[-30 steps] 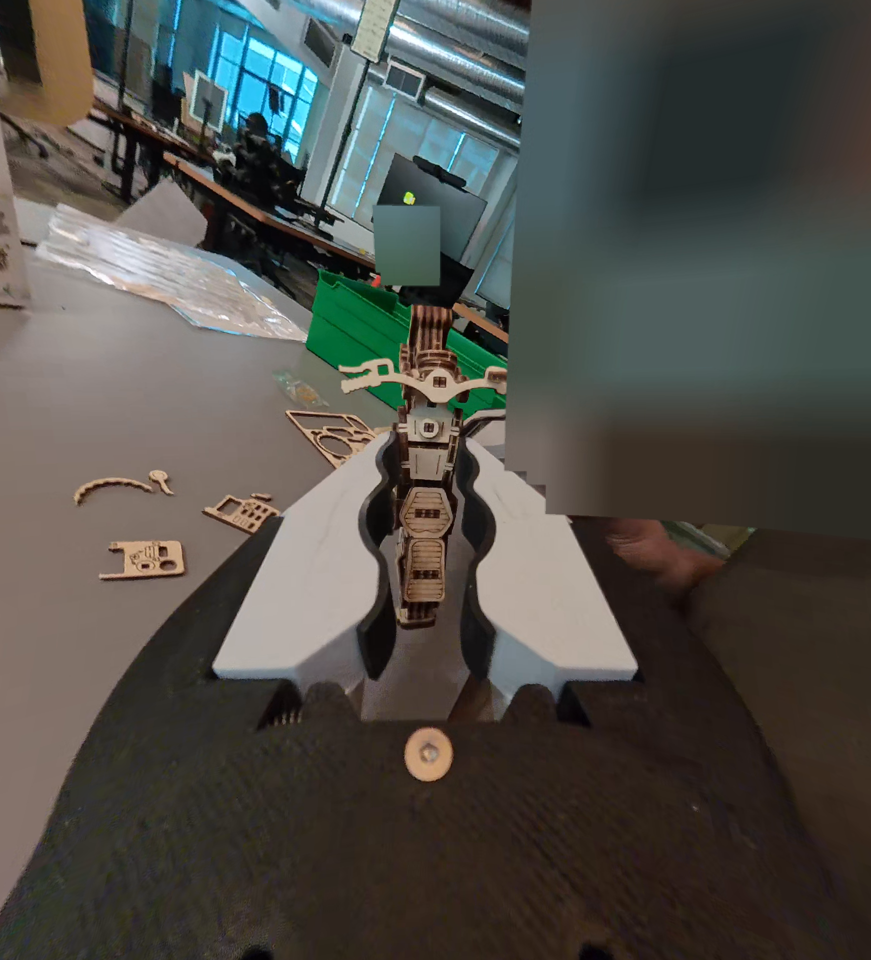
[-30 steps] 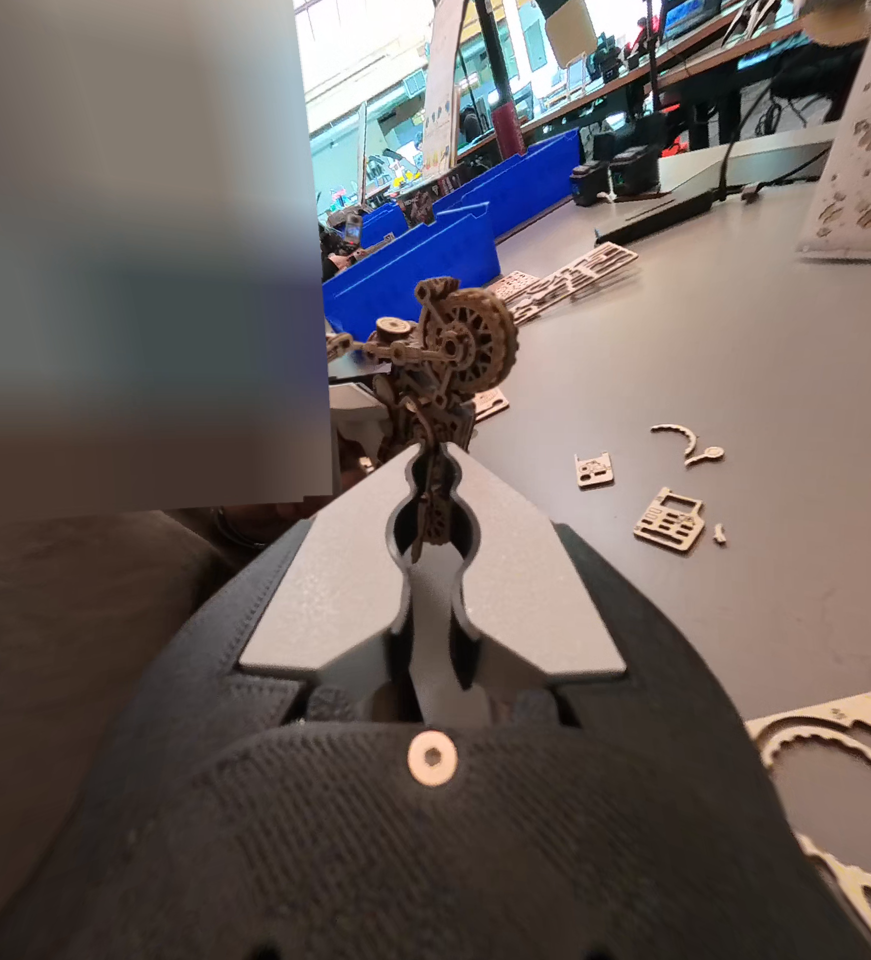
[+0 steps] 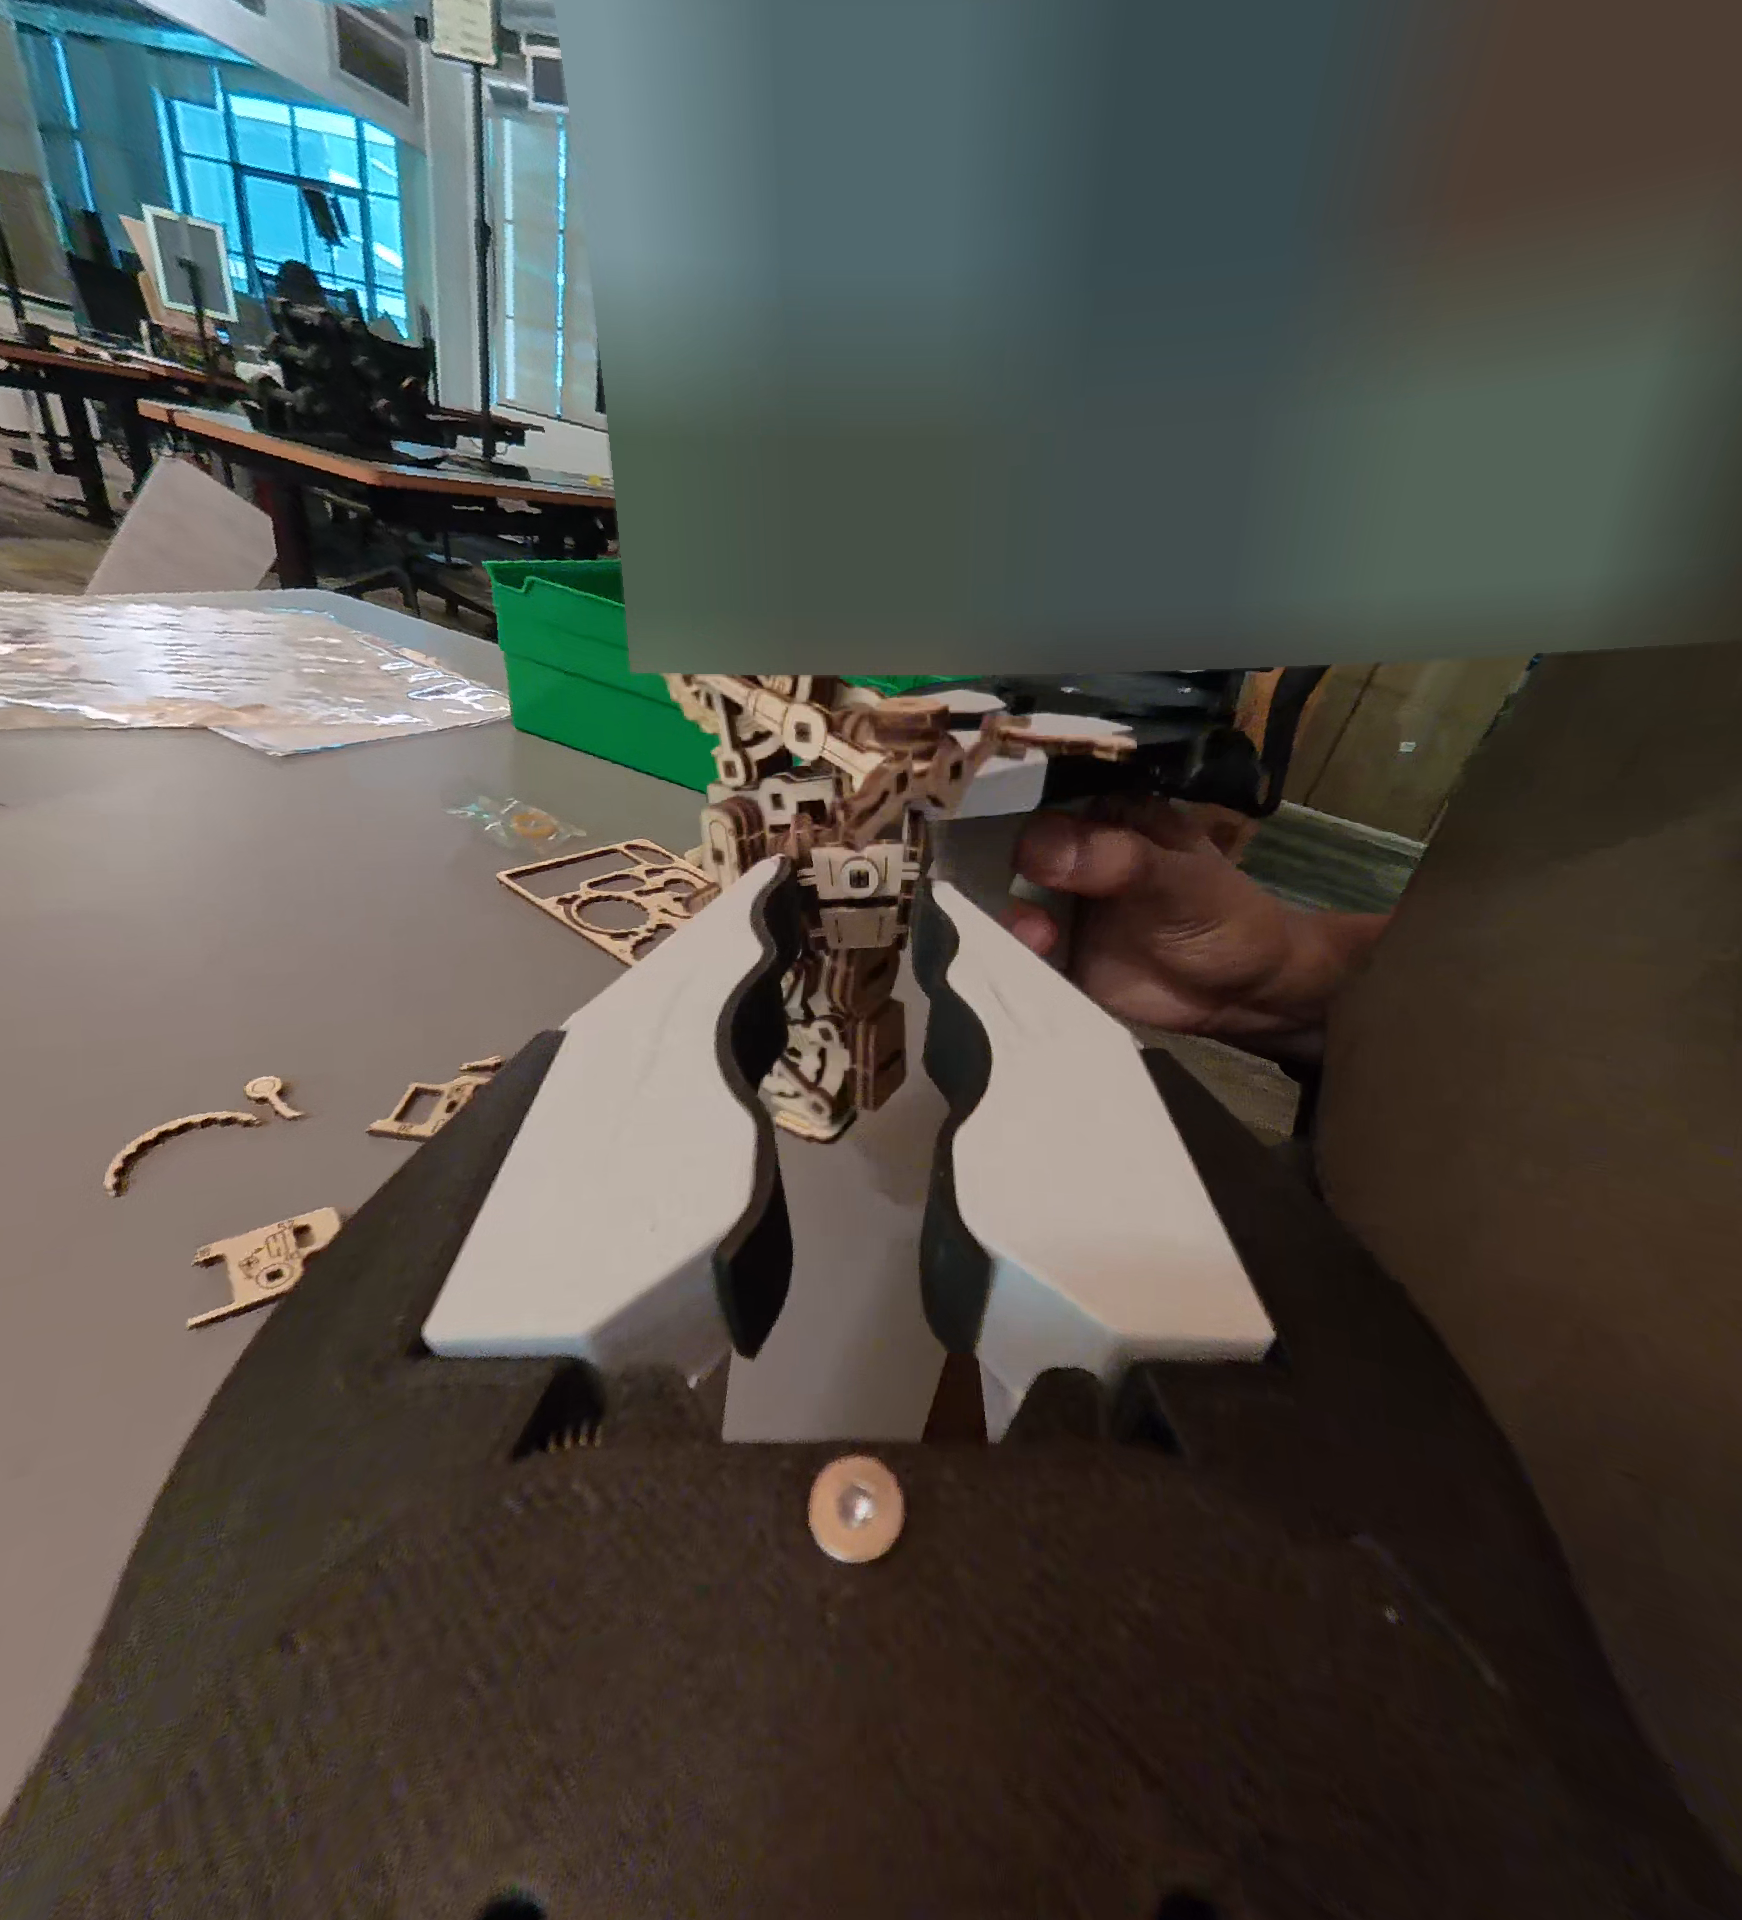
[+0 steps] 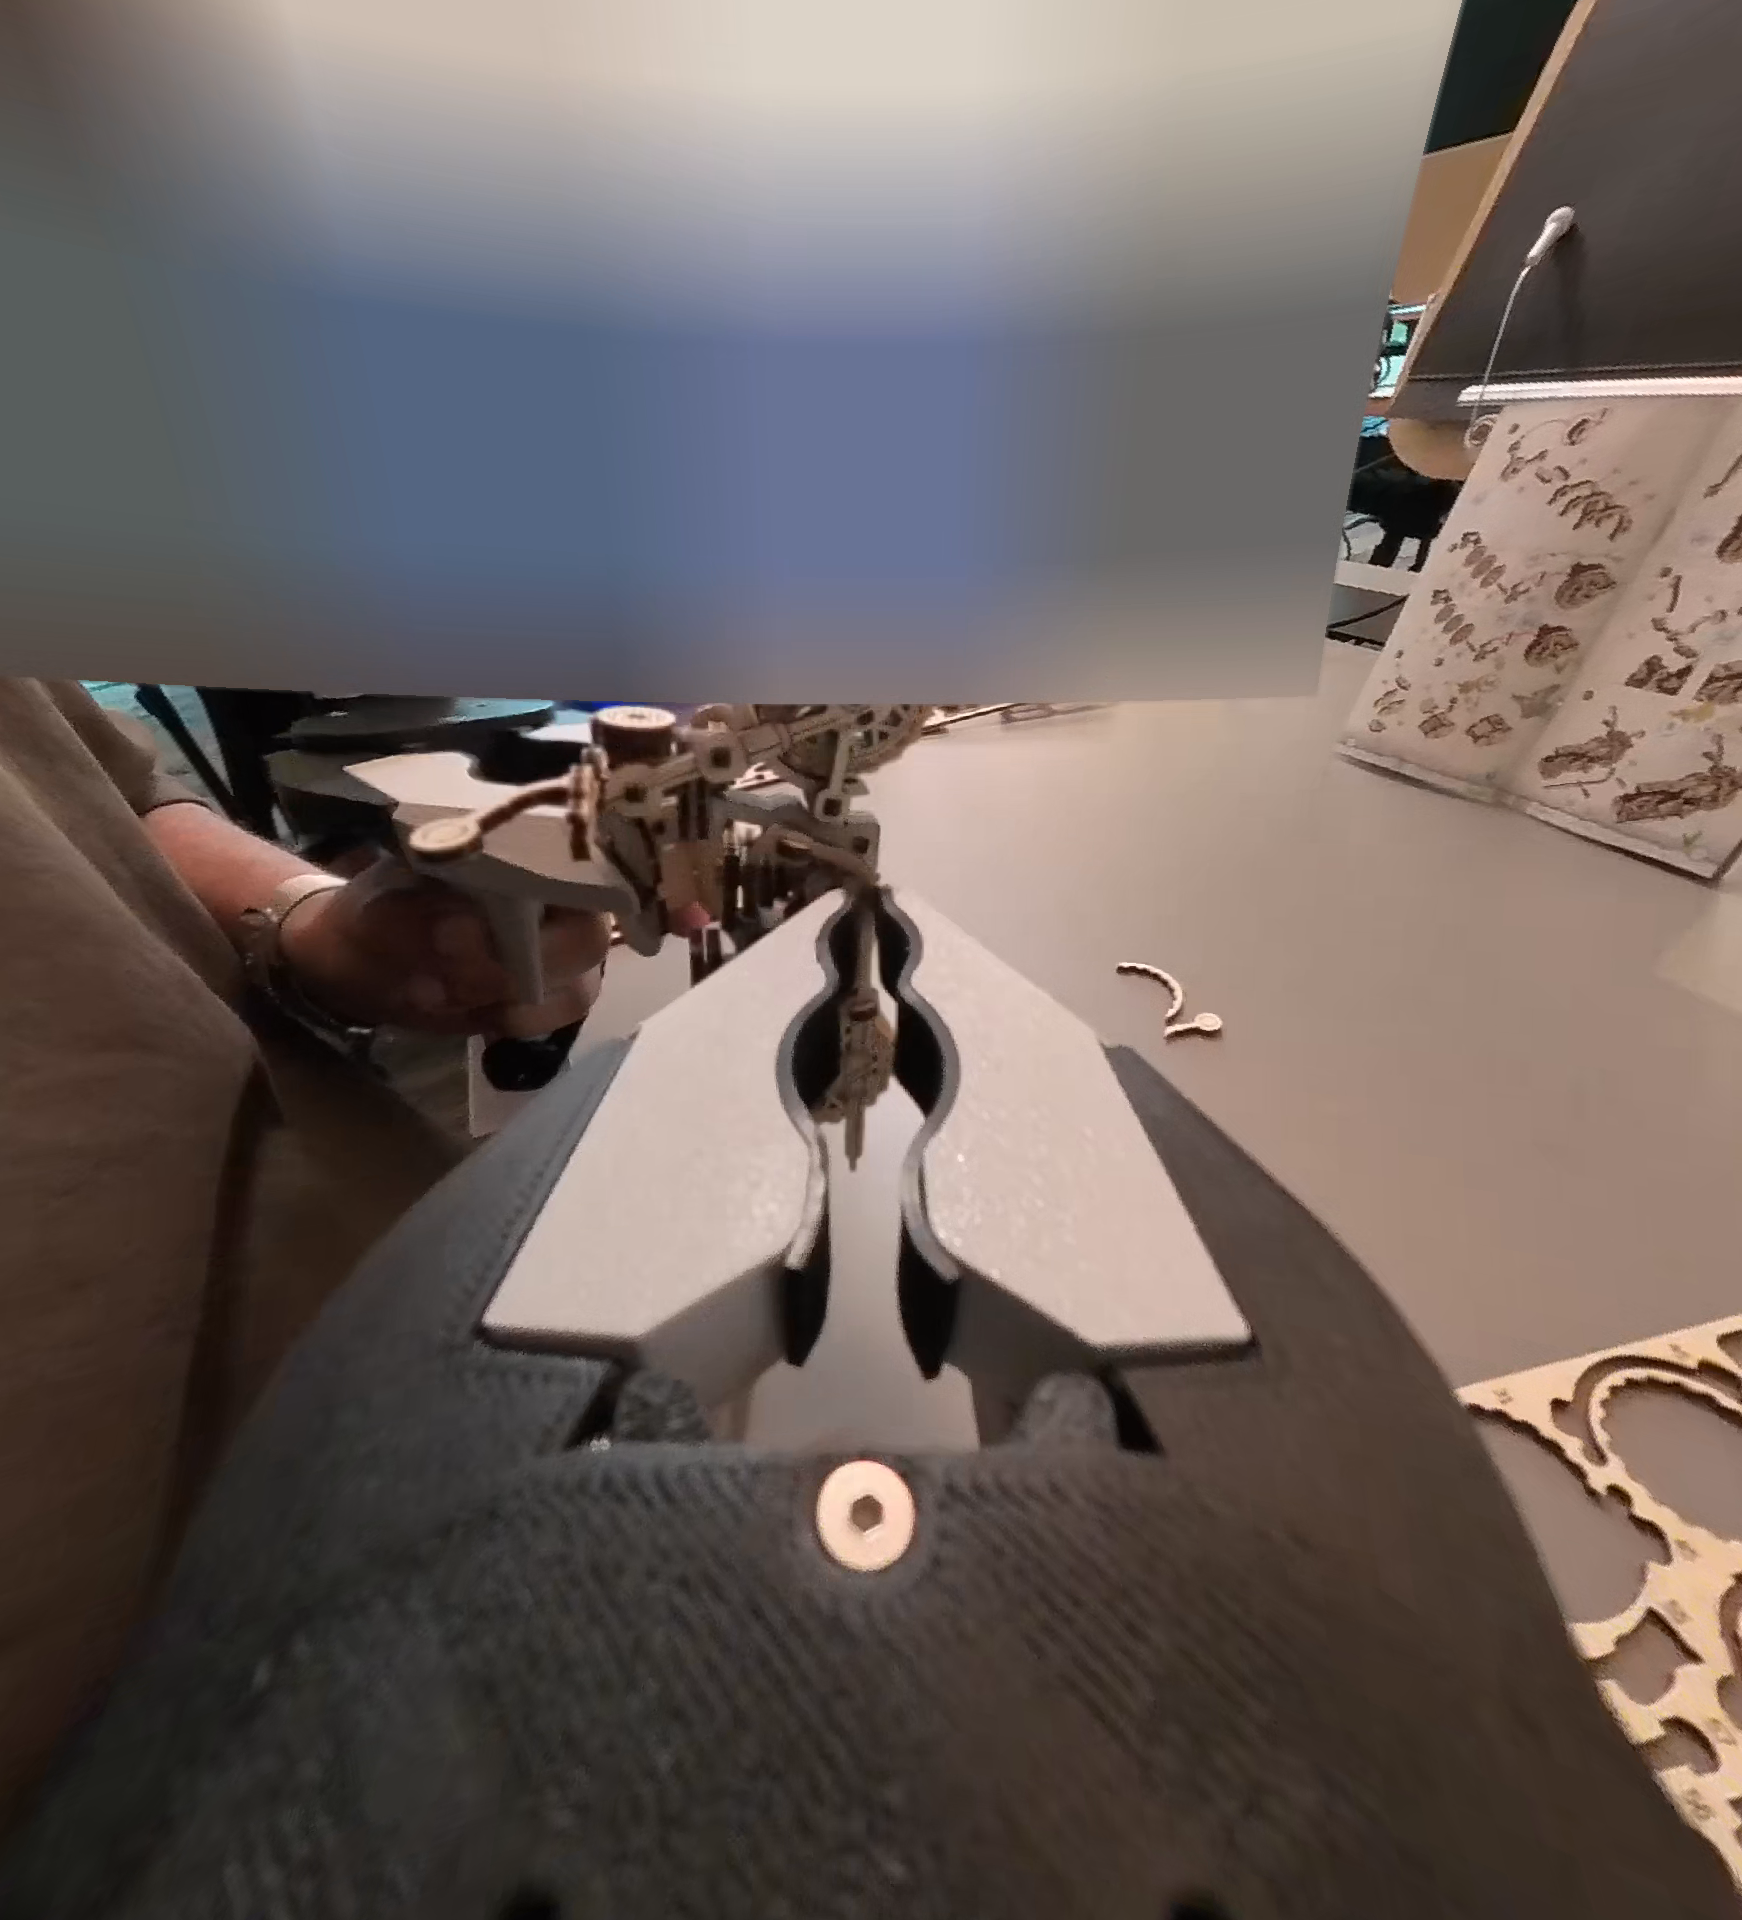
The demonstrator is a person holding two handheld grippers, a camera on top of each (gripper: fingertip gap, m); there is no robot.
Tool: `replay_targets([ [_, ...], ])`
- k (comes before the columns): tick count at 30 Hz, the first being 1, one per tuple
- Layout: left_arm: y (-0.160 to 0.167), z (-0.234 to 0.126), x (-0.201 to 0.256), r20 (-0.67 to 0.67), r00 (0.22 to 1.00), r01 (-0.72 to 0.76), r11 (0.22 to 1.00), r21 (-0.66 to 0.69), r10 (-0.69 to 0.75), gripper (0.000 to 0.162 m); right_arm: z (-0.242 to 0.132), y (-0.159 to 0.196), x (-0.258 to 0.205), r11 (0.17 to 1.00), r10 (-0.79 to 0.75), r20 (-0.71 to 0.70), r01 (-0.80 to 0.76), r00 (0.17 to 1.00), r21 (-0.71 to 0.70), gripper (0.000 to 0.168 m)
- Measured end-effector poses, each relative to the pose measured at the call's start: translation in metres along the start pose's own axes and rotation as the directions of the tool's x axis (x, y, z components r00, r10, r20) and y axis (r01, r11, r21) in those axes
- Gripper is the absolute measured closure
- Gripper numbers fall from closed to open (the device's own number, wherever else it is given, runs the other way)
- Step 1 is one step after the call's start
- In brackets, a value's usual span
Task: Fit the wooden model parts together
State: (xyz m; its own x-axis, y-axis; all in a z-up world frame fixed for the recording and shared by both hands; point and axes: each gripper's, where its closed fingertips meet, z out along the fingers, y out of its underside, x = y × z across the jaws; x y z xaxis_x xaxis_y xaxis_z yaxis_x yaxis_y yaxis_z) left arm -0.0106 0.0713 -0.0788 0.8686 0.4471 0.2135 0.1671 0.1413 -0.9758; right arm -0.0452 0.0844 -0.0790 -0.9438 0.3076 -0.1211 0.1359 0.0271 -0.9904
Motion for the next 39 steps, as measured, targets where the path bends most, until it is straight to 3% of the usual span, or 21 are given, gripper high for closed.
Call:
replay_targets([
  [11, 0.015, 0.002, -0.029, 0.083, 0.97, 0.232, 0.972, -0.036, -0.229, 0.143, 0.006, 0.021, 0.01, 0.986, 0.151, -0.008, -0.151, 0.989, -0.069, 0.166],
  [17, 0.032, 0.002, -0.046, 0.131, 0.919, 0.382, 0.921, -0.077, -0.371, 0.143, 0.011, 0.037, 0.011, 0.948, 0.3, 0.018, -0.297, 0.954, -0.114, 0.168],
  [21, 0.041, 0.002, -0.05, 0.133, 0.888, 0.454, 0.886, -0.094, -0.441, 0.143, 0.014, 0.045, 0.01, 0.937, 0.321, 0.023, -0.315, 0.947, -0.149, 0.168],
  [31, 0.06, 0.001, -0.063, 0.209, 0.862, 0.495, 0.854, -0.159, -0.461, 0.144, 0.013, 0.052, 0.015, 0.918, 0.367, 0.015, -0.359, 0.93, -0.168, 0.16],
  [39, 0.061, -0.004, -0.075, 0.224, 0.818, 0.564, 0.814, -0.138, -0.529, 0.143, 0.01, 0.061, 0.024, 0.893, 0.408, -0.019, -0.404, 0.913, -0.2, 0.155],
])
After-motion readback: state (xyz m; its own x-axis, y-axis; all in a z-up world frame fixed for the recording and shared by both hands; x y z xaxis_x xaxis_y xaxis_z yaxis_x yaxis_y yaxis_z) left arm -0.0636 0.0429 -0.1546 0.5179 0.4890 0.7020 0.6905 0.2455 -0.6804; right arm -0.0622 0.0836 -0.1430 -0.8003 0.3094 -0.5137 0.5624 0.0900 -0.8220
